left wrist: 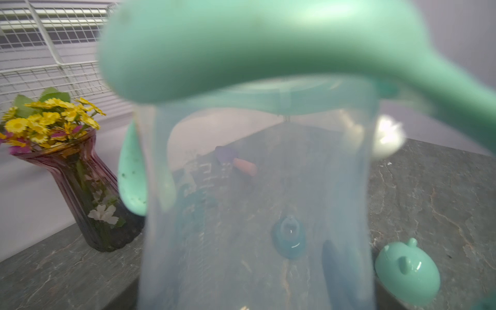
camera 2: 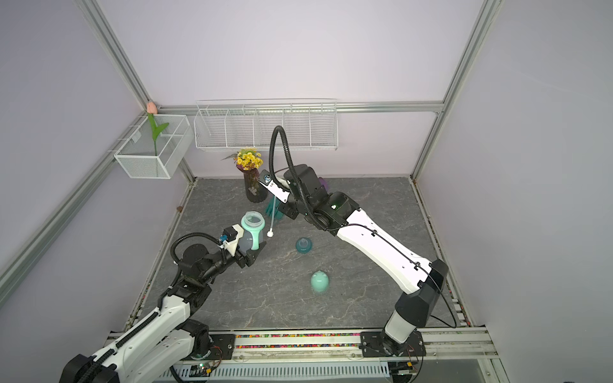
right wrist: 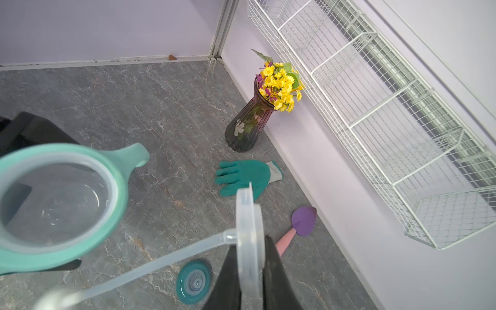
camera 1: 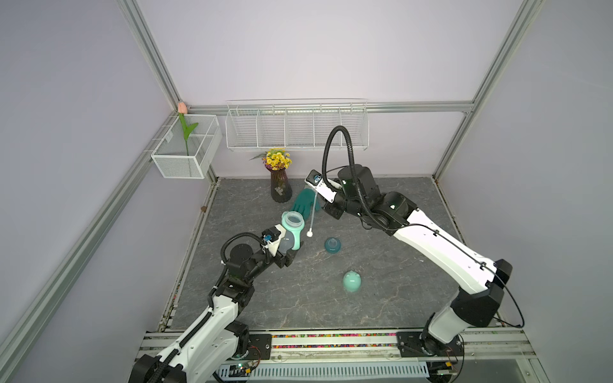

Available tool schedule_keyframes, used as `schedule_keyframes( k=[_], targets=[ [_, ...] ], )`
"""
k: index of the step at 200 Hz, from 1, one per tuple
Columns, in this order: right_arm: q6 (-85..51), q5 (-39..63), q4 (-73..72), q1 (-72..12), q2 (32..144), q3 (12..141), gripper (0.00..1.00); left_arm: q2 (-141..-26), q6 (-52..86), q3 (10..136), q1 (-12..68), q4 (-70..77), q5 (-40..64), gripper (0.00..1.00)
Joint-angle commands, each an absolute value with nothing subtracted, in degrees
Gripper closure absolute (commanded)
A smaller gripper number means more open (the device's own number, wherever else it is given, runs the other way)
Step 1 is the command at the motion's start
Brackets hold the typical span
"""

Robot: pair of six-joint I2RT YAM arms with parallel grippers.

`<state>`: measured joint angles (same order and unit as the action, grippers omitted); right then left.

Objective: Assemble the baby bottles
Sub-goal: Place the straw into the baby bottle.

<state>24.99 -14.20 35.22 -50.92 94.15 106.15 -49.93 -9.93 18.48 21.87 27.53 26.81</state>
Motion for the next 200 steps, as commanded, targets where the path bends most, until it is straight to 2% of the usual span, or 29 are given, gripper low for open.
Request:
schedule_keyframes(
  k=[1,88,200],
  targets=[
    [28.6,-15.1,37.3,-52.8,93.7,109.3,0.92,-50.9,-12.0,21.1,21.7,27.6,30.6,1.0],
    [31.2,-15.5,37.5,-57.4,94.4,113.9,0.93,-53.9,-13.3,22.7,21.7,25.3,34.7,1.0],
    [33.9,-17.2,37.8,-61.3,96.8,116.6,0.93,-53.7,-13.5,23.1,21.7,23.8,34.4,1.0]
  ],
)
